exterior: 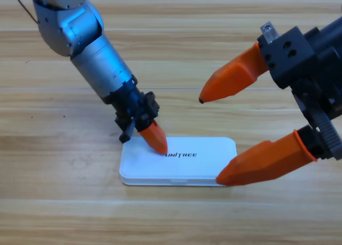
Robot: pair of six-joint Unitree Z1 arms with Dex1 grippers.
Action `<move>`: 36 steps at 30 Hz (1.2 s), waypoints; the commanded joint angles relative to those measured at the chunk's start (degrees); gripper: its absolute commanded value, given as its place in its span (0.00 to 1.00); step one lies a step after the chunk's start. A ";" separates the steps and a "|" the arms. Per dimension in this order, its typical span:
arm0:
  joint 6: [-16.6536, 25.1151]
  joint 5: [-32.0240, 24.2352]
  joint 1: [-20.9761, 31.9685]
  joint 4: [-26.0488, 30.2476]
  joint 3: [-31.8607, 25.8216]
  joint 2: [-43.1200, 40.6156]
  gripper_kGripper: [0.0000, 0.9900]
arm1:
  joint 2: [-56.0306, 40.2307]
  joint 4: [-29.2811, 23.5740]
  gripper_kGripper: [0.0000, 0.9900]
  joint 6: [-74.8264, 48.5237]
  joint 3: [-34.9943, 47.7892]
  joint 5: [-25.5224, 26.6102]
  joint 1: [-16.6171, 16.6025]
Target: Clean up eraser and pencils
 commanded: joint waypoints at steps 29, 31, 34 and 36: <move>-11.18 4.06 -14.92 18.12 1.17 -35.71 1.00 | 1.59 -0.42 0.97 0.24 0.93 0.62 -0.42; -11.18 3.97 -15.01 18.03 1.35 -35.62 1.00 | 1.59 -0.42 0.97 0.33 0.93 0.62 -0.42; -11.27 3.97 -15.01 18.03 1.79 -35.36 1.00 | 1.59 -0.42 0.97 0.33 0.93 0.62 -0.42; -11.18 4.15 -14.92 18.03 1.96 -35.18 1.00 | 1.59 -0.42 0.97 0.33 0.93 0.62 -0.42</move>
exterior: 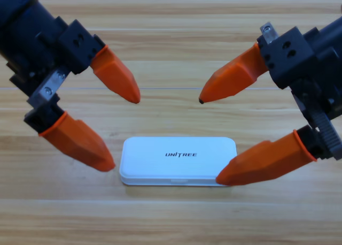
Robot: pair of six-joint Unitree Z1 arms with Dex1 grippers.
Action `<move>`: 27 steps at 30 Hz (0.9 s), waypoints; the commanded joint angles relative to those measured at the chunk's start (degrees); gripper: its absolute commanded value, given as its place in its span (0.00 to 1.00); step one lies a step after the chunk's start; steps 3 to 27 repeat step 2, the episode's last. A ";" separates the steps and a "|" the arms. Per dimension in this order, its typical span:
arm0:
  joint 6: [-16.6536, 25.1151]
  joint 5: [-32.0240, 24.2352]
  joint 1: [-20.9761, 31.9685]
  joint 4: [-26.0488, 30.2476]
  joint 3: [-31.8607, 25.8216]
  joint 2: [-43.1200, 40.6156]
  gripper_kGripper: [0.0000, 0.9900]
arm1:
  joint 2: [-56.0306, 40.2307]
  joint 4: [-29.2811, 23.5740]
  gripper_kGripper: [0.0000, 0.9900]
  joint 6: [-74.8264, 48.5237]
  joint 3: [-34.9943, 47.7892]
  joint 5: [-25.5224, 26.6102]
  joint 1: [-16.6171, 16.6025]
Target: Clean up eraser and pencils
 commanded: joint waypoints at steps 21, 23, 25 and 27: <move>-0.37 -0.13 -1.18 0.50 2.21 1.50 1.00 | 1.71 -0.42 0.97 0.24 0.93 0.62 -0.42; -0.37 -0.13 -1.18 0.50 2.21 1.50 1.00 | 1.71 -0.42 0.97 0.24 0.93 0.62 -0.42; -0.37 -0.13 -1.18 0.50 2.21 1.50 1.00 | 1.71 -0.42 0.97 0.24 0.93 0.62 -0.42; -0.37 -0.13 -1.18 0.50 2.21 1.50 1.00 | 1.71 -0.42 0.97 0.24 0.93 0.62 -0.42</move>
